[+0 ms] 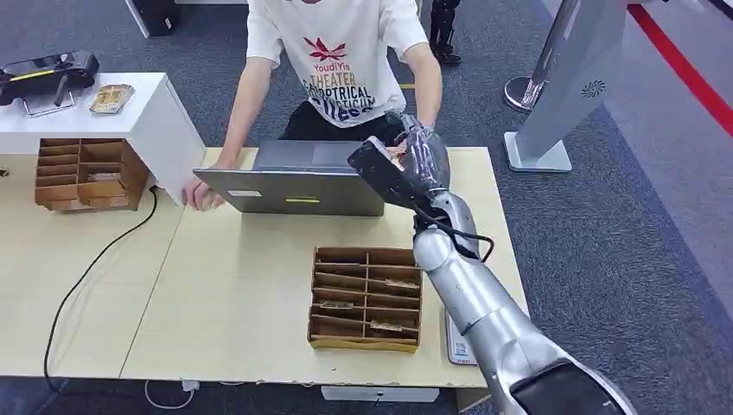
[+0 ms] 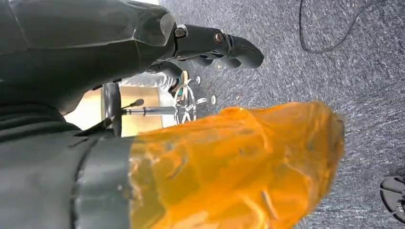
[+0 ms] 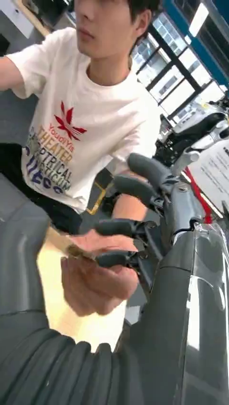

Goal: Pass the card to the sensor for recognition and then transmit it.

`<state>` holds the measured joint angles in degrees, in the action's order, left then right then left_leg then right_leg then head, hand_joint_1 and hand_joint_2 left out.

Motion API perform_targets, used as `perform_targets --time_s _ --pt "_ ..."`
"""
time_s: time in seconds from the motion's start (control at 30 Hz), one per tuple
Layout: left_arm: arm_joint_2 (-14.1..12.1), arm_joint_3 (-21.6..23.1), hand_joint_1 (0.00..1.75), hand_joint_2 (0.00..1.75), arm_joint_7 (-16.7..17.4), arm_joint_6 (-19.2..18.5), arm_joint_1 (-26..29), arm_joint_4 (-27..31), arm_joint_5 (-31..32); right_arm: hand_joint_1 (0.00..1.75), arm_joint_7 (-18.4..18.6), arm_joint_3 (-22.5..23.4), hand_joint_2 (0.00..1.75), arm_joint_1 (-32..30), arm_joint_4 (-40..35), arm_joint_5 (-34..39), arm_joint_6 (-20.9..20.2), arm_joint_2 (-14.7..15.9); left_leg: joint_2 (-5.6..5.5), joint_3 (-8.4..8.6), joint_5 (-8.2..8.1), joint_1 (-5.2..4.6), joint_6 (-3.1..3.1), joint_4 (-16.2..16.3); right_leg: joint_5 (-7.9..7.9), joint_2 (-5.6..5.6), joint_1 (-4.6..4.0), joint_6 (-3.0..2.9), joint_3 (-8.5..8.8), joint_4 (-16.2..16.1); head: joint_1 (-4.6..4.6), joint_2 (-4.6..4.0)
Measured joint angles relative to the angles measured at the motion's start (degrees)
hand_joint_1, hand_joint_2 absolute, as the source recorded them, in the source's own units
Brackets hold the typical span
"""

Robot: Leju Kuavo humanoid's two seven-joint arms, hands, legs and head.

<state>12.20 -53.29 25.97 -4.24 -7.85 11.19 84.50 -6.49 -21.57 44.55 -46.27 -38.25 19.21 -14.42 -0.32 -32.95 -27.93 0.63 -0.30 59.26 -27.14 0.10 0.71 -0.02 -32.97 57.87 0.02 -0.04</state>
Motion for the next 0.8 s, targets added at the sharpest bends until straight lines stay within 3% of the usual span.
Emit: perform_targets --time_s 0.2,0.43,0.8 --pt "0.0 0.0 0.00 0.00 0.0 0.4 0.3 0.0 -0.9 0.00 -3.2 0.2 1.75 -4.3 -5.5 5.5 -1.2 -0.9 0.00 0.00 0.00 0.00 0.00 0.0 0.00 0.00 0.00 0.00 -0.01 0.0 0.00 0.00" --pt "0.0 -0.2 0.00 0.00 -0.4 1.3 1.0 0.0 -2.4 0.00 -6.6 -0.4 1.75 -13.2 -19.3 12.0 0.0 -1.4 -0.02 -0.06 -0.02 0.00 0.01 0.0 -0.03 -0.03 0.00 0.02 -0.02 0.0 0.02 0.00" --pt "0.0 -1.5 0.00 0.00 -0.9 2.4 2.0 0.0 -4.4 0.00 -8.2 -2.0 1.75 -23.4 -34.3 20.6 1.3 -1.0 0.00 -0.06 -0.03 0.00 0.02 0.0 -0.02 -0.01 0.00 0.02 -0.08 0.0 0.00 0.00"
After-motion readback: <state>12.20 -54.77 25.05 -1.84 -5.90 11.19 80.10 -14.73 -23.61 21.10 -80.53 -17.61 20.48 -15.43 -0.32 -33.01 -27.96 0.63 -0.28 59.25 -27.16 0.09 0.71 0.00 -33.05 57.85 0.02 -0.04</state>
